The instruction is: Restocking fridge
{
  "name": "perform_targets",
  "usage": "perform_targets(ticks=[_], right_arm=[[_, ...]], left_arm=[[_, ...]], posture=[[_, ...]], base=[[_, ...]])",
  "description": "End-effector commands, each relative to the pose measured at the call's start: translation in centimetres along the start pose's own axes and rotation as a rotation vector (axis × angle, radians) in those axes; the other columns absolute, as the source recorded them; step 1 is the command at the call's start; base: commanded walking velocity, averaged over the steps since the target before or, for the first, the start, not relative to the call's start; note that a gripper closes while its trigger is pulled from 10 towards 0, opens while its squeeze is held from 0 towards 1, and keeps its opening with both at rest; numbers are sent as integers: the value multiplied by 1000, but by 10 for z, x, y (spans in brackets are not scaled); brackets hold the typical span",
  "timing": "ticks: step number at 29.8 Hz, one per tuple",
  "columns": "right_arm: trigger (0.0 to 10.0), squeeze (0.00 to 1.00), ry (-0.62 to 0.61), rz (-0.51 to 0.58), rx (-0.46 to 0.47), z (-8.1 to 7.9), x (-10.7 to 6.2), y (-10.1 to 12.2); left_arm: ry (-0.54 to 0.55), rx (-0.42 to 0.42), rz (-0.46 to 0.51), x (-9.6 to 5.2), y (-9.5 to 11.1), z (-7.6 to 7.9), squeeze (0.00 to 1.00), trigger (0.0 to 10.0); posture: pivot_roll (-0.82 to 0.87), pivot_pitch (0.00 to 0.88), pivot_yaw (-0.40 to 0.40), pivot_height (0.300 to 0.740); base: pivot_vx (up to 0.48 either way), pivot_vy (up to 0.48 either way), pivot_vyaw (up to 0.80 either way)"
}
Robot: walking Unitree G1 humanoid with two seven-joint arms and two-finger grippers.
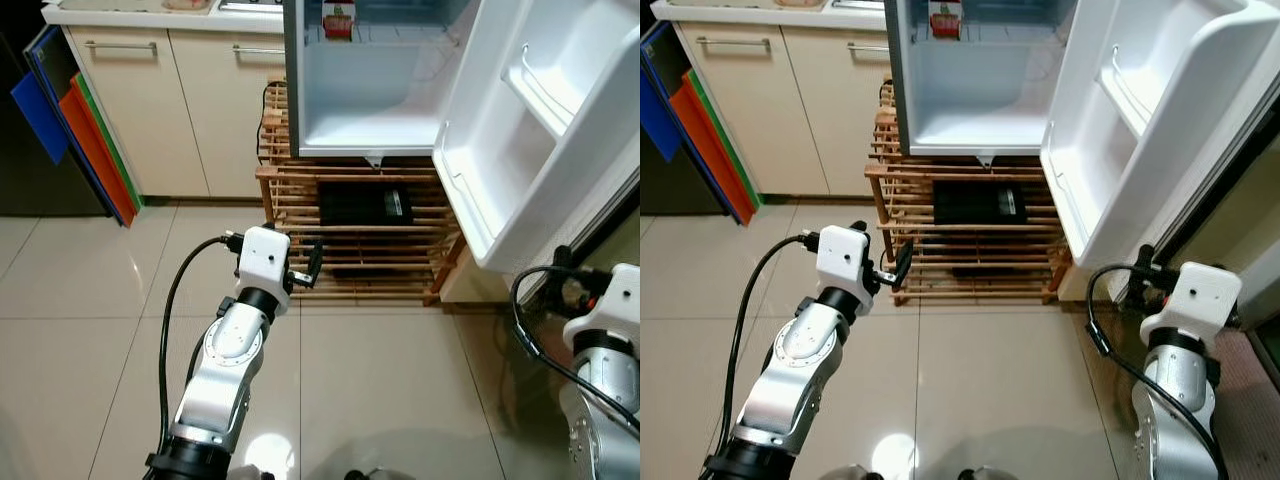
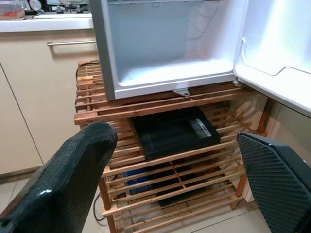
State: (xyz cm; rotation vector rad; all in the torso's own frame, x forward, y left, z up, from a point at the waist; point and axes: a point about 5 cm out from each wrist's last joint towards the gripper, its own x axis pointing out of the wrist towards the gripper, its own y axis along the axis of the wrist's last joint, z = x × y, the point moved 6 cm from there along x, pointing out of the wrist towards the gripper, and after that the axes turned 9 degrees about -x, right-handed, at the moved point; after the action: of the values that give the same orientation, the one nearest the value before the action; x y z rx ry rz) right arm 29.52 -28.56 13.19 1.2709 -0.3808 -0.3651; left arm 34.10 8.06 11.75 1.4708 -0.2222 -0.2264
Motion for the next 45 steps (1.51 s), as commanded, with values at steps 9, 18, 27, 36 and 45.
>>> perform_targets(ticks=[9,18,27,36,45], right_arm=[[10000,0,125,24,96,-31,12,5],[10000,0,203,28,129,-48,-4,5],[10000,0,654,115,262,-117,-48,33],[10000,0,907,235,354,-148,-67,73],[10000,0,967,248,357,-156,-65,78]], left_arm=[[-8,15,8,5,4,-2,0,10000],[-6,12,9,3,4,-1,0,10000],[-7,12,11,1,6,-1,0,10000],[-7,23,29,2,12,-3,0,10000],[-3,17,17,-1,8,-3,0,10000]], posture=[[-60,45,-21,740],[-60,56,-24,740],[-40,48,-35,740],[-23,45,-41,740],[-14,39,-50,740]], base=[[0,0,0],[0,0,0],[0,0,0],[0,0,0],[0,0,0]])
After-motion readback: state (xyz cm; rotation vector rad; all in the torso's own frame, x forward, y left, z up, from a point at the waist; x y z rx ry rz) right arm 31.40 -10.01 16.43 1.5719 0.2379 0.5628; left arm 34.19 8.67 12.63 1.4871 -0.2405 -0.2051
